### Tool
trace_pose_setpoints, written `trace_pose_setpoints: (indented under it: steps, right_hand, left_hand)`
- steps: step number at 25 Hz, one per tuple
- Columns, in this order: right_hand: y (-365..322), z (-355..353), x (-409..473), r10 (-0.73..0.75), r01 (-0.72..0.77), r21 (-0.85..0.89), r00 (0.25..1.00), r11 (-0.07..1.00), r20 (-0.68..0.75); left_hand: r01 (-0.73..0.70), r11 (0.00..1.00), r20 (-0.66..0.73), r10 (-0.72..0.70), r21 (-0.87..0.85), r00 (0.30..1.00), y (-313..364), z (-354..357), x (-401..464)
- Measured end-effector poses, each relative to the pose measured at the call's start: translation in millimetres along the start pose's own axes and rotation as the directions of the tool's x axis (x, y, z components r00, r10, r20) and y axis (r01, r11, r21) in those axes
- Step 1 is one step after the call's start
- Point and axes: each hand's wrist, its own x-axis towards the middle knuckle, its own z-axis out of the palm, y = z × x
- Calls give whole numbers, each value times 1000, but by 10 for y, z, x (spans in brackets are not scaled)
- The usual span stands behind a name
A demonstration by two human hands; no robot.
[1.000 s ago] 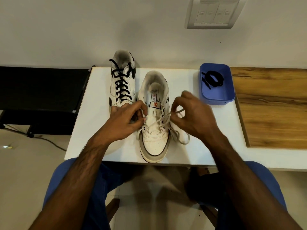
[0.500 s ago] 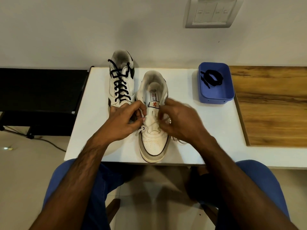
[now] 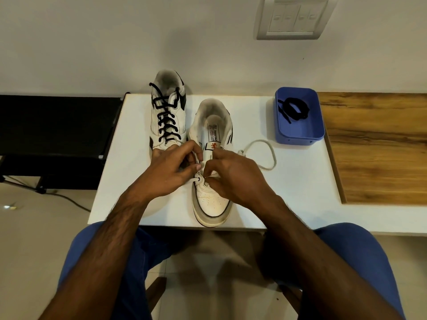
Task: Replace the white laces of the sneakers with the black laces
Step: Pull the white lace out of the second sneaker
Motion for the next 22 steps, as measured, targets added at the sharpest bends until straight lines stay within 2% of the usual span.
trace_pose_setpoints:
  steps: [2,6,8,12,18,20,22]
  right_hand:
    - [110,-100,-6,22,-22,7,1000,1000,-12]
    - [386,-330,-110,172,-169,35,982,985,-78]
    - [282,-303,-121,144,-141,52,987,989,-70]
    - [-34,-34,-47,-1,1,23,1000,1000,-24]
    - [92,-116,-20,78,-79,22,997,997,15]
    - [185,-197,-47,143,-144,114,990,983,17]
    - [289,-270,-64,232,-216,319,973,923,-14]
  left_hand:
    - [-2,1000,-1,2,-5,1000,-3,-6,-5]
    - [3,1000,-2,-2,6,1000,2,-22,-10]
    - [6,1000,1,-6,4,1000,10,-24,-4]
    - [17,1000,17,-17,-6,1000,11,-11,-10]
    - [17,1000,8,-17,14,1000,24,-14,-2]
    - [2,1000,-17,-2,22,1000,21,-5,-11]
    - [-21,998,-38,23,54,999,23,6,-13]
